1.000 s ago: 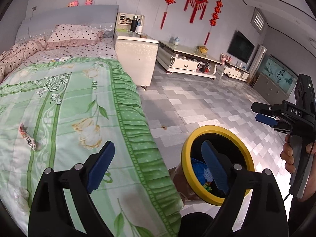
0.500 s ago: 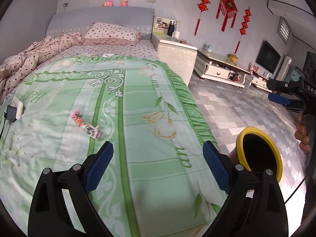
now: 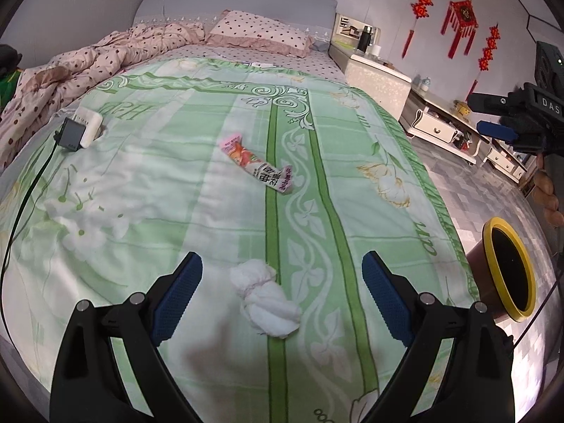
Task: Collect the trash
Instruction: 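Move both tools back over the second white tissue and pink snack wrapper, then grasp the white tissue with the left gripper while the right gripper grasps the pink wrapper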
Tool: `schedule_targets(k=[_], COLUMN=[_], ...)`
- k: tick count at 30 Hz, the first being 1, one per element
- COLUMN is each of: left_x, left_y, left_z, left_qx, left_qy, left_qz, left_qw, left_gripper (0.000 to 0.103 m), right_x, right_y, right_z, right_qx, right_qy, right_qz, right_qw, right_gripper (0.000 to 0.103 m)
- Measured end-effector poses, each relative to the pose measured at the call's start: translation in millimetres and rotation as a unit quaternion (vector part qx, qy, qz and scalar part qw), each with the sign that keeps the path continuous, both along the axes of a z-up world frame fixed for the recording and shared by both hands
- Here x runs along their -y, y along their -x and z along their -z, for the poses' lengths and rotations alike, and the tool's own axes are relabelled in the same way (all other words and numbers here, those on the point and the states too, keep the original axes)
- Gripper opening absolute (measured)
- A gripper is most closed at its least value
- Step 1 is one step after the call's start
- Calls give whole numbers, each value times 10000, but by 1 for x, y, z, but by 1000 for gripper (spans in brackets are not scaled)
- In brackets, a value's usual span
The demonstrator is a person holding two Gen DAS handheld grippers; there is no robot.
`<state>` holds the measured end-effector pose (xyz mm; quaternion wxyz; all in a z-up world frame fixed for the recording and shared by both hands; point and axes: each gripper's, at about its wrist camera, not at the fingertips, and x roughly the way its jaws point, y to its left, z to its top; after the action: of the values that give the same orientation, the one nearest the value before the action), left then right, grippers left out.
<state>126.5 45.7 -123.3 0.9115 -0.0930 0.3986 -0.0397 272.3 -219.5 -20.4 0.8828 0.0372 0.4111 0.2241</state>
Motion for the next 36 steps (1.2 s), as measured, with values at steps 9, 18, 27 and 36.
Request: schedule_targets(k=[9, 18, 27, 36], left_x=[-24, -25, -20, -16], left_y=[-3, -15, -29, -35], left_z=[41, 67, 83, 89], left_qx=[-293, -442, -543, -541], left_qy=[350, 707, 813, 694], left_qz=[-251, -269, -239, -166], left_qw=[9986, 9962, 9949, 9960], left_gripper=[88, 88, 77, 38], right_x=[-78, -148, -202, -223], right_y=[-37, -69, -97, -112], right_z=[48, 104, 156, 192], right_qx=[-314, -490, -611, -654], right_qy=[402, 770, 1189, 1415], right_qz=[-468, -940, -1389, -1575], right_qw=[9976, 9914, 9812, 9751], right_gripper=[81, 81, 77, 52])
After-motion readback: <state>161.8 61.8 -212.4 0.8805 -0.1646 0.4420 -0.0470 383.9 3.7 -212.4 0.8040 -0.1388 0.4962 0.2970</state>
